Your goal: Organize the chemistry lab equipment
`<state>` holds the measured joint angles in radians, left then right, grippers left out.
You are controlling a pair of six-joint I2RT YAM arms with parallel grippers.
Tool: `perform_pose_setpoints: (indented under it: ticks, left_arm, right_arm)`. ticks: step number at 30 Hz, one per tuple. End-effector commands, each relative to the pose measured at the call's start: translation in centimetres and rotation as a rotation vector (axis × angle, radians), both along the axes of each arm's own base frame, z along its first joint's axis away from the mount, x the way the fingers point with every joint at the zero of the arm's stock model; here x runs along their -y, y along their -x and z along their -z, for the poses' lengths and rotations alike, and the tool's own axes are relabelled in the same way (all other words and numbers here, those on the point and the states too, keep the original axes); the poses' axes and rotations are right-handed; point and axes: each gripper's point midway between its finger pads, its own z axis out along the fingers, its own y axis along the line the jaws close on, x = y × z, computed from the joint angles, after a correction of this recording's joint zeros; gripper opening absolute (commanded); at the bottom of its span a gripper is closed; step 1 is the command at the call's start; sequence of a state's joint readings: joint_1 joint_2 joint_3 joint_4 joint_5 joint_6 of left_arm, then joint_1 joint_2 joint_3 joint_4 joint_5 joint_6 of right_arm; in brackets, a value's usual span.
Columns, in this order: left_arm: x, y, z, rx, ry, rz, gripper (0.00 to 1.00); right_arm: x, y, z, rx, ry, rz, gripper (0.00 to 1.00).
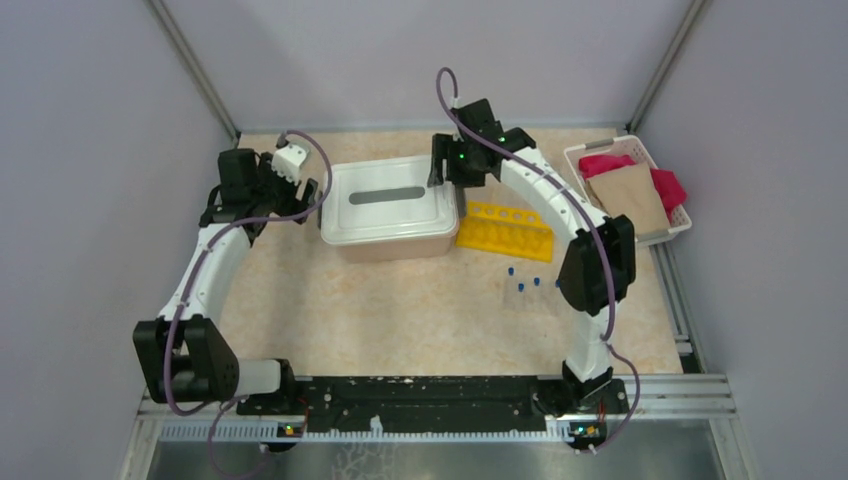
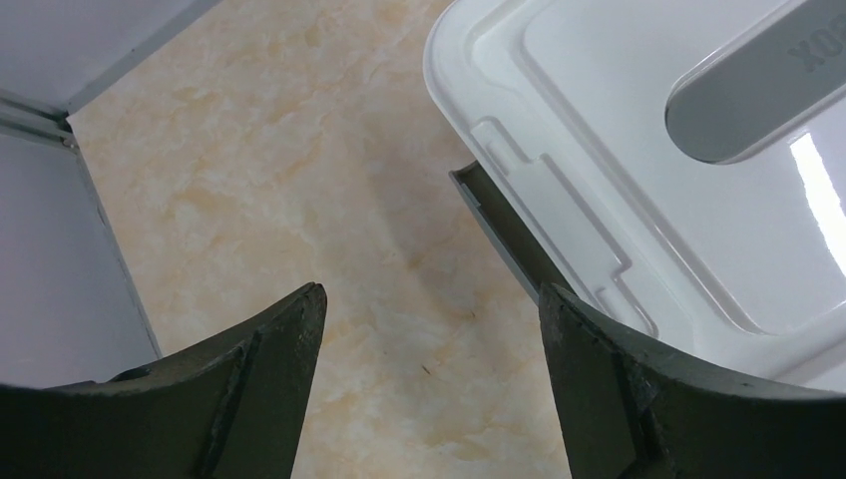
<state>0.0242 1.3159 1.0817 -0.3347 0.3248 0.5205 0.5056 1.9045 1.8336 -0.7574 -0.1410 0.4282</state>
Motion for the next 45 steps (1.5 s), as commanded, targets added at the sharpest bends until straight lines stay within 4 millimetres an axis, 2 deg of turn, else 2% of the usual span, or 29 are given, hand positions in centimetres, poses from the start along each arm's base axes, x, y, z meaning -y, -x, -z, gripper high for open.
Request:
perform_pose_setpoints:
  ticks: [1,6,12,18,22,25,26,31,36,45]
  left_arm:
    - [-0.8,-0.7,0.8,0.002,-0.015,-0.035,0.84]
    - [-0.4,-0.8,0.9,0.000,0.000,-0.021,0.83]
    - [-1.6,-1.4,2.3,-0.024,-0.034,-0.079,0.82]
    - [0.3,-1.3,2.2,-0.039,0.041,-0.008,0.82]
    - [1.3,-1.7,2.4,-0.049,0.054,0.009,0.82]
    - [1.1,-2.0,2.6,-0.049,0.045,0.000,0.82]
    - [2.0,-2.0,2.8,-0.053,0.044,0.021,0.82]
    - [2.8,-2.3,2.8,-0.060,0.065,0.030,0.81]
    - [3.9,-2.3,1.0,-0.038,0.121,0.049,0.81]
    - [4.0,-2.0,-1.1,0.005,0.099,0.052,0.80]
  right_arm:
    - [1.7,-0.9,-4.1,0.116,0.044,0.041,0.68]
    - [1.6,0.0,-4.3,0.125,0.097,0.054,0.65]
    - [0.9,1.0,-3.2,0.116,0.116,0.046,0.66]
    - [1.8,0.6,-2.9,0.124,0.160,0.079,0.59]
    - [3.1,0.2,-2.6,0.135,0.233,0.110,0.58]
    - [3.8,0.1,-2.1,0.129,0.275,0.125,0.58]
    - [3.9,0.2,-2.0,0.128,0.278,0.128,0.59]
    - [3.0,0.8,-3.4,0.136,0.183,0.134,0.76]
    - [1.8,1.5,-4.2,0.136,0.076,0.122,0.88]
    - [2.1,1.9,-2.1,0.100,0.101,0.133,0.89]
